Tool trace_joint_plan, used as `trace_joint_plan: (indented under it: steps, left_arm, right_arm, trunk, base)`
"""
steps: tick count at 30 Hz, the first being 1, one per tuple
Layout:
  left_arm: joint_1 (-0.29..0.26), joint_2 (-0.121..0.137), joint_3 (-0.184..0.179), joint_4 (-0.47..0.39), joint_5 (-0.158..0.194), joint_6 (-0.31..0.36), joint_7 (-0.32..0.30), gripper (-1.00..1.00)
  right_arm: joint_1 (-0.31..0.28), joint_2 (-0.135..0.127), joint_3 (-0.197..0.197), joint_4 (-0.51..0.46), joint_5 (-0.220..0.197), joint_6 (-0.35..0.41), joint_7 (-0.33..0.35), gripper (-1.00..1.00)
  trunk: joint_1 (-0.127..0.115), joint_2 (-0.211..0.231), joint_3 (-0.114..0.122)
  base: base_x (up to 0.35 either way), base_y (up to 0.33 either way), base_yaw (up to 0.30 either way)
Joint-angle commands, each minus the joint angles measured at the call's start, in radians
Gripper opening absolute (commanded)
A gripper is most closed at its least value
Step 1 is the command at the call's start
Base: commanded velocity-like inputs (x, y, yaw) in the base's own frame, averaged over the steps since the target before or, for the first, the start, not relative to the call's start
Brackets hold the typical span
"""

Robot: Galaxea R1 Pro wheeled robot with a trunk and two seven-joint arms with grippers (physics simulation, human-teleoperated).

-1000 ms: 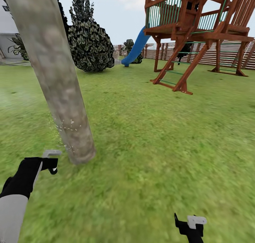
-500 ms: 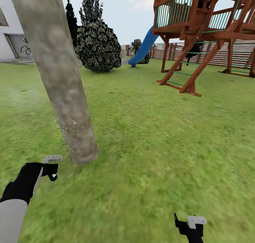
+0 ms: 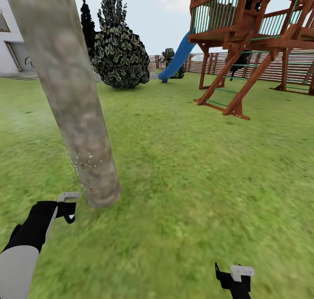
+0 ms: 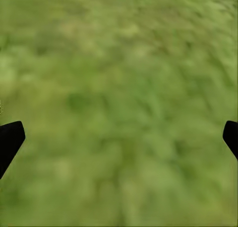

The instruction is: In the garden, pick up the pesticide atomizer on the floor and spray pesticide onto both trees until each tree trunk is fully covered.

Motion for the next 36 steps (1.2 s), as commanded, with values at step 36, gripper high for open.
trace_joint_plan:
  steps: [36]
  left_arm:
    - [0.031, -0.057, -0.002, 0.079, 0.014, -0.116, 0.06, -1.0]
  right_arm:
    - [0.0, 0.002, 0.0, 0.0, 0.0, -0.002, 0.0, 1.0]
  trunk:
    - [0.0, 0.0, 0.0]
  base:
    - [0.095, -0.076, 0.086]
